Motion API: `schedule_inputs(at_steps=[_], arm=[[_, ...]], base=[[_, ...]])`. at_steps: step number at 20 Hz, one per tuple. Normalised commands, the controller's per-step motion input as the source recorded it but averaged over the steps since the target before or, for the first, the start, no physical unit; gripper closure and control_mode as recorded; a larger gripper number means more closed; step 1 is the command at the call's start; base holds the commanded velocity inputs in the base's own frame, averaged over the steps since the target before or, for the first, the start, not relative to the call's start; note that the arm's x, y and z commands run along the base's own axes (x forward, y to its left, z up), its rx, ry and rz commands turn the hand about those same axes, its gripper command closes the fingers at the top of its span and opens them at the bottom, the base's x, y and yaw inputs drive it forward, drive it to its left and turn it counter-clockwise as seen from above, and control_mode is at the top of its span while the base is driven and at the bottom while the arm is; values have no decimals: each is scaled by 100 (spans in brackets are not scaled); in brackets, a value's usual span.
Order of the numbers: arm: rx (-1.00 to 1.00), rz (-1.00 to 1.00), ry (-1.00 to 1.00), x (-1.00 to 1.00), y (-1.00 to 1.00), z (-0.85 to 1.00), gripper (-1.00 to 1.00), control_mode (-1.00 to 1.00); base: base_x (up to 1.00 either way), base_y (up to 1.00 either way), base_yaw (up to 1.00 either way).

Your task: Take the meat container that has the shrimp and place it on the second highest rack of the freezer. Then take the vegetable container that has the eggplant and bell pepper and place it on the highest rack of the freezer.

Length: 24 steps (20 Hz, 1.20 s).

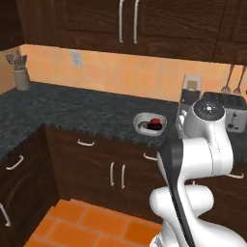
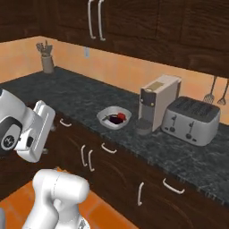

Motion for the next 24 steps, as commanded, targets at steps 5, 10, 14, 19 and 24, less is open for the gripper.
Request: schedule_inputs(at_steps=[5, 10, 14, 19, 24], arm=[[0, 0, 0, 0, 0, 0, -100, 100], [0, 0, 0, 0, 0, 0, -100, 100], [0, 0, 0, 0, 0, 0, -100, 100], [0, -21, 0, 30, 15, -4, -100, -100], [0, -19, 5, 90, 10, -41, -100, -100]], base=[[89, 56, -51], [67, 47, -48], [47, 35, -43], [17, 12, -16], [0, 0, 0]])
